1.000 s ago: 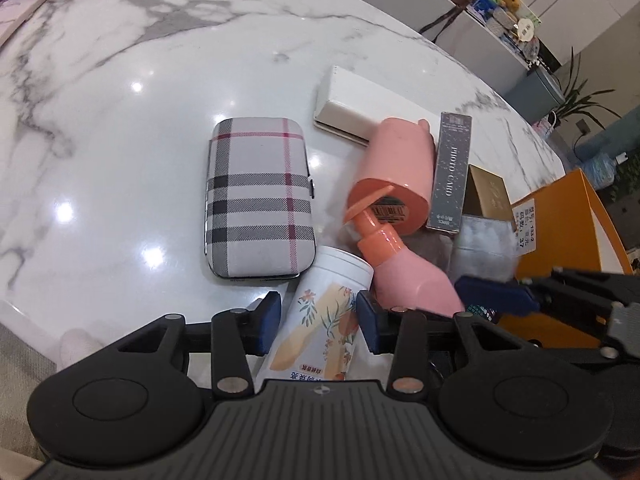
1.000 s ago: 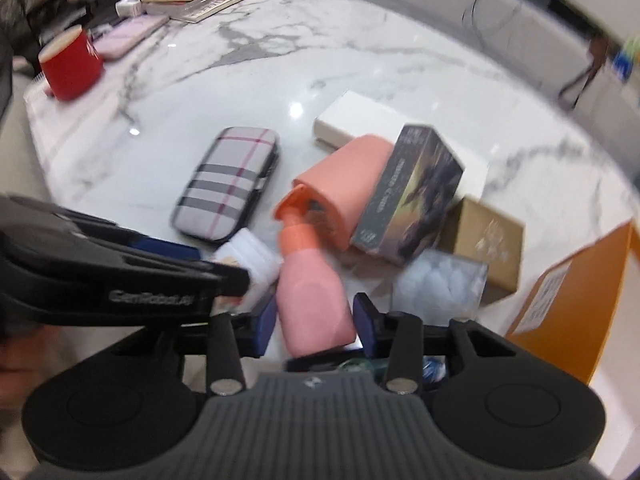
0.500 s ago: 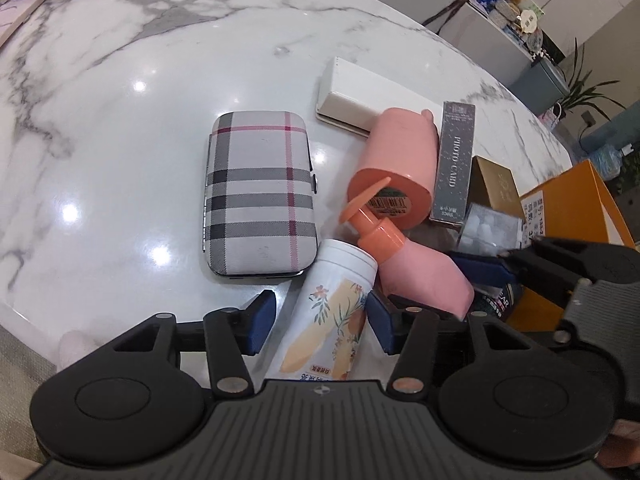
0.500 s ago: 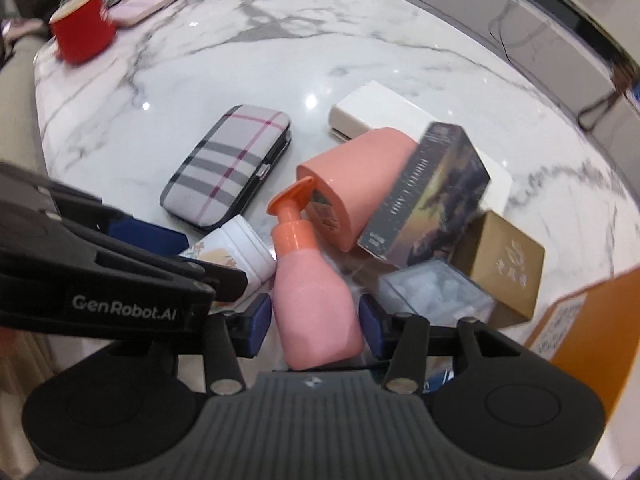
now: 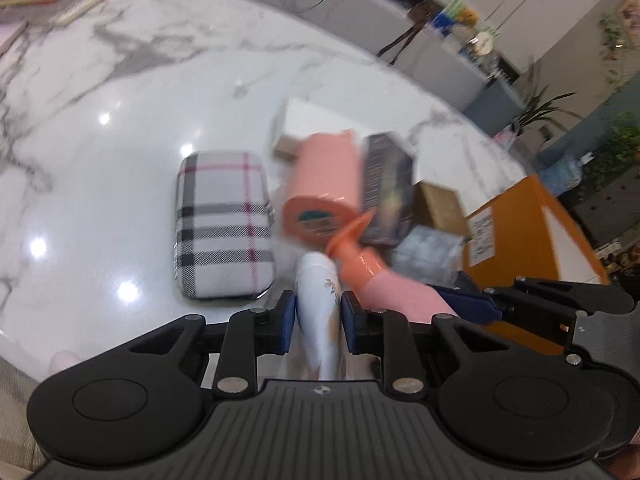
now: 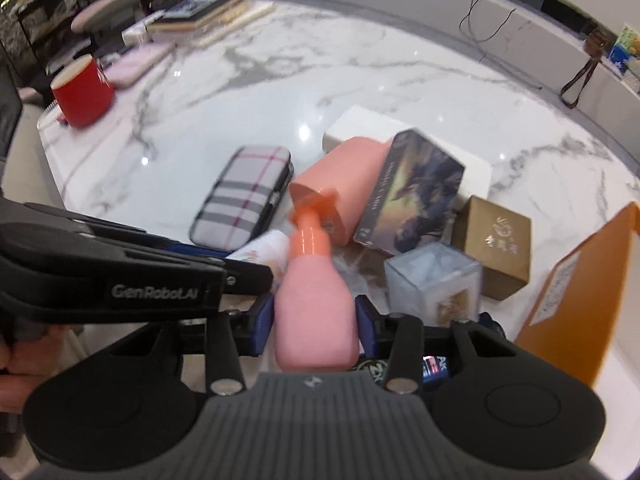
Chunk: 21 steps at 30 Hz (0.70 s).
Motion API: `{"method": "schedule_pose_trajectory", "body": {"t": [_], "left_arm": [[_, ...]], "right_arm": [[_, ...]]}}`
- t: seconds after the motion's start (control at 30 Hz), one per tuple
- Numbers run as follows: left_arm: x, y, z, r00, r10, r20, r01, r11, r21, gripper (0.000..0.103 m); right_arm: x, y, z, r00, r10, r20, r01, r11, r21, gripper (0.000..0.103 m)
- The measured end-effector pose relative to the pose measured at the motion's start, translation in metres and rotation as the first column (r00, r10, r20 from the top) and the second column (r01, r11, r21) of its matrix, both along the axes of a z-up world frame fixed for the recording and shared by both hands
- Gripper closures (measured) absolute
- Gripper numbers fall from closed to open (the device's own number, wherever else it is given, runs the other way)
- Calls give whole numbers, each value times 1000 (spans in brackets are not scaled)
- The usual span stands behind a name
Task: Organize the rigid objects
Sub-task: 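Close the left tool on the white tube while the right tool grips the pink pump bottle, then carry the white tube with the left tool while the right tool carries the pump bottle into the orange box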
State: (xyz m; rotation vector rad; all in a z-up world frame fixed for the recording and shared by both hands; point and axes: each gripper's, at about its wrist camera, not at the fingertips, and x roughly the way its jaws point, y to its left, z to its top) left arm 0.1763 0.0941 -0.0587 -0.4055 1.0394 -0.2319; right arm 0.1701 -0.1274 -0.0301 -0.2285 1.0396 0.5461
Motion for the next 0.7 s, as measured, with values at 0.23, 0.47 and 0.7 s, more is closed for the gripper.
{"method": "schedule_pose_trajectory", "body": {"t": [0.23,0.47,0.7], "left_arm": [[-12,-9,15,997,-22,79,19,999,34,76],[-34,-30,53,978,-76,194,63,995,74,76],[-38,-90,105,933,-210,293,182,976,120,76]], "right_arm": [[-19,-18,21,996,-77,49,75,996,48,61],[-53,-49,48,981,-150,122,132,981,144,61],[-76,-107,87,930,-277,241,236,954,185,61]]}}
